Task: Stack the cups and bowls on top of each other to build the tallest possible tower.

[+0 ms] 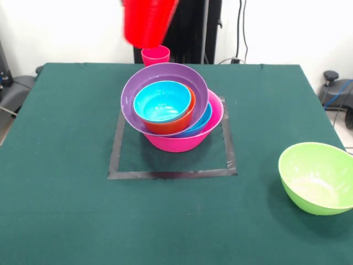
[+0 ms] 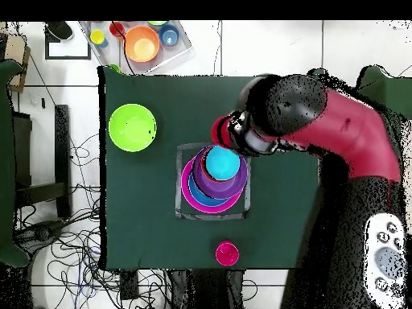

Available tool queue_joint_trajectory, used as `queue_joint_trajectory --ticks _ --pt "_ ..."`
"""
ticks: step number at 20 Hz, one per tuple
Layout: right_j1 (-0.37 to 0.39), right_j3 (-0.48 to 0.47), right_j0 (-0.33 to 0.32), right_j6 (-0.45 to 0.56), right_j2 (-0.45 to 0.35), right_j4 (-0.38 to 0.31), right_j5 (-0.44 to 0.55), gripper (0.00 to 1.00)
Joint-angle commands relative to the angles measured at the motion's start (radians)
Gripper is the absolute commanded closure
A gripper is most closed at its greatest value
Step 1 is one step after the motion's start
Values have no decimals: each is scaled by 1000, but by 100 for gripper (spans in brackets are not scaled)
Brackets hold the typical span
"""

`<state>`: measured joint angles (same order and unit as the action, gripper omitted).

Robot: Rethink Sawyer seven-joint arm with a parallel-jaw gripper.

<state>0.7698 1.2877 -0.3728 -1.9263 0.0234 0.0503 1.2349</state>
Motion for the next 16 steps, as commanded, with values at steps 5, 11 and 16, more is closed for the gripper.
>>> queue_joint_trajectory --ticks 5,11,16 --pt "-108 273 -122 290 -244 -40 -396 100" --pt "-159 264 -161 299 -299 -61 -392 100" --pt "-132 310 -161 244 -312 -72 -419 100"
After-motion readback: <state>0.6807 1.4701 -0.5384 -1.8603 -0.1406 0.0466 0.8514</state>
